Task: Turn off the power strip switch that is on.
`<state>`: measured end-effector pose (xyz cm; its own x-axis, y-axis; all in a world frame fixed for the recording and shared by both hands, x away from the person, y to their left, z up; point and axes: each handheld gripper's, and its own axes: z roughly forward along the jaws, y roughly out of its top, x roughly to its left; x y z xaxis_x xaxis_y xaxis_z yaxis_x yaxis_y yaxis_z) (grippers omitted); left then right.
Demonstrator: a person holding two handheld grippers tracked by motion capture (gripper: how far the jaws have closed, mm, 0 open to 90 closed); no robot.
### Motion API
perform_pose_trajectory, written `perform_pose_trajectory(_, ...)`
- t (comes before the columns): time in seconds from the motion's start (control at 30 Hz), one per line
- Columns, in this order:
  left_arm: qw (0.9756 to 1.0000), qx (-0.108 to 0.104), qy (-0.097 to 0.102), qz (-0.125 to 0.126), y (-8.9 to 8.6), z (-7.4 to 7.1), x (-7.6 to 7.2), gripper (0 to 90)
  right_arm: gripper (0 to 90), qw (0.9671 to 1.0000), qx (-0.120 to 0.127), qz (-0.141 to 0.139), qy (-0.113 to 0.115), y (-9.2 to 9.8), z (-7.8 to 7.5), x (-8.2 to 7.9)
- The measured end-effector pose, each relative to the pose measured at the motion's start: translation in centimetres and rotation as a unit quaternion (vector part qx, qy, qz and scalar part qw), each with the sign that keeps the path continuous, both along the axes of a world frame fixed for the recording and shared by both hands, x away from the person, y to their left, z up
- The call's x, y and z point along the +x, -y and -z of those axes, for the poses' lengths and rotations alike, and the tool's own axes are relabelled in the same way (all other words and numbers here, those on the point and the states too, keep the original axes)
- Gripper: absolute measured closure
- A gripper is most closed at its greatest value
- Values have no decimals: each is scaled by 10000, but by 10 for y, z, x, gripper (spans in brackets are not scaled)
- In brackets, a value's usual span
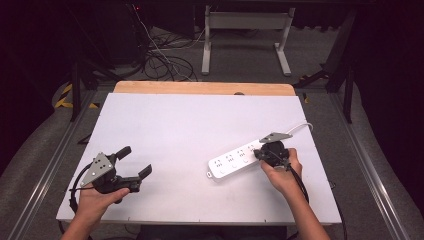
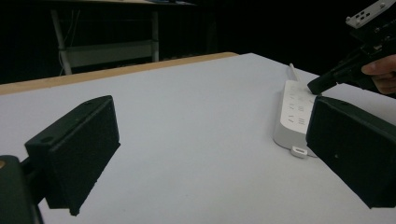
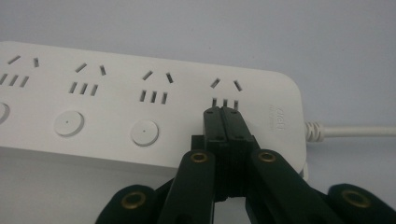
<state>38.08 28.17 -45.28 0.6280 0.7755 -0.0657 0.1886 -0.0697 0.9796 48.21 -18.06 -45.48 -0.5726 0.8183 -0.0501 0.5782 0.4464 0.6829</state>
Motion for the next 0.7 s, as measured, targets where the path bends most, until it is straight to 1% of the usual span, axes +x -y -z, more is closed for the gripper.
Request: perform_pose_trajectory(0.7,10000,-1,12,-9,0,0,0,30,900,10000,-25,24,28,-1,0,-1)
